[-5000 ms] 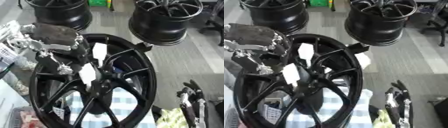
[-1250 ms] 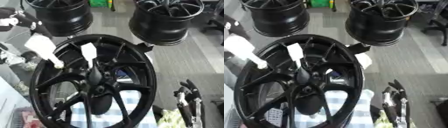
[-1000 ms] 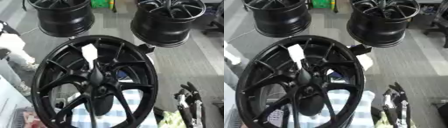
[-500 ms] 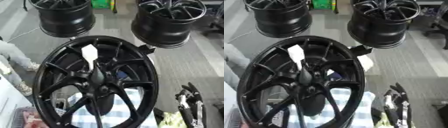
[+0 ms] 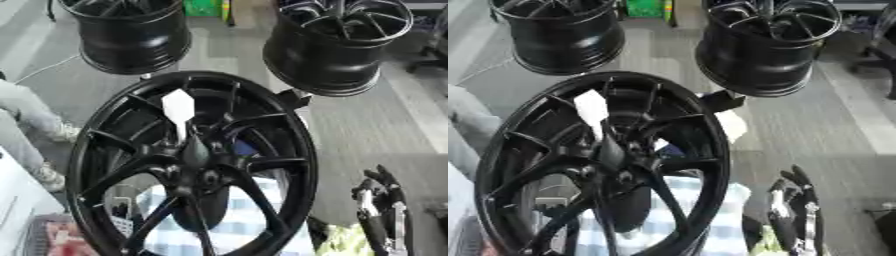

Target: Pull the pin out of the wheel hub.

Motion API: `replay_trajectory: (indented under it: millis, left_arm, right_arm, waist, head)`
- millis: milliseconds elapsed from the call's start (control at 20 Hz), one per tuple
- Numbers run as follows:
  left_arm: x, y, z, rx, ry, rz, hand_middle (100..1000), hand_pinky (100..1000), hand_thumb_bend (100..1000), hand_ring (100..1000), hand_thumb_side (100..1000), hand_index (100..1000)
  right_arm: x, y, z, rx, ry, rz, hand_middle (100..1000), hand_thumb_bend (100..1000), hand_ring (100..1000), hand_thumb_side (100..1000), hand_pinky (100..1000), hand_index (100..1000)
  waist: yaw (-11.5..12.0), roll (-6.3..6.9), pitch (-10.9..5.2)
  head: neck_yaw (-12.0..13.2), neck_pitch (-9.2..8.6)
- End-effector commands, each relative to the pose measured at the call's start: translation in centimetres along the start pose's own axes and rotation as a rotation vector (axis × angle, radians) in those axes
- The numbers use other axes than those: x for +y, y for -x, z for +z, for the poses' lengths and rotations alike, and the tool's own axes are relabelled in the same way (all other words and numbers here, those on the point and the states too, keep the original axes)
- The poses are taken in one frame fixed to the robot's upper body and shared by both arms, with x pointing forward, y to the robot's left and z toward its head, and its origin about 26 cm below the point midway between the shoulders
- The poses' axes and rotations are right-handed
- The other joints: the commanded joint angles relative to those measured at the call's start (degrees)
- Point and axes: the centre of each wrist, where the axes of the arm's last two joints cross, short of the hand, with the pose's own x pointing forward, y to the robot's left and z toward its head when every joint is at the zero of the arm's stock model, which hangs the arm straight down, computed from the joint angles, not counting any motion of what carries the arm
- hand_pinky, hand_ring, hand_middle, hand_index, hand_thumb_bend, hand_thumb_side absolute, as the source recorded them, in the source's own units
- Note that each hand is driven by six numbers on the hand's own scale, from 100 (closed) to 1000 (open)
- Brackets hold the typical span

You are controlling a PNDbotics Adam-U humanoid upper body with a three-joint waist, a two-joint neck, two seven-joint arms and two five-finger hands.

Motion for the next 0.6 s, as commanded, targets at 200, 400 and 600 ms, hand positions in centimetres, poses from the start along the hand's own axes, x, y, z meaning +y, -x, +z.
replay_trajectory:
  millis: [200,400,600]
  left_arm:
    - [1.0,-1.2,1.0,-0.122,-0.159,0.092,824,800,100,770,537,919]
    - [0.4,-4.0,1.3,-0.271,-0.305,0.204,791,783,100,732,600,884]
    - [-1.4,-7.1,1.7,-0.426,-0.505,0.409,763,757,100,699,630,865]
  right_arm:
    - [-0.3,-0.5,-0.7,-0.03,0.002,0.008,733,100,540,546,519,896]
    - [-0.3,-0.5,-0.7,-0.03,0.006,0.008,734,100,540,546,520,896]
    - [-0.3,-0.5,-0.8,-0.032,0.011,0.009,734,100,541,546,520,896]
  waist:
    - [0.28,0.41,-0.56]
    - [0.49,0.36,-0.44]
    - [0.79,0.39,-0.39]
  head:
    - [-0.72,-0.48]
    - [-1.15,-0.95]
    - [-1.49,-1.4]
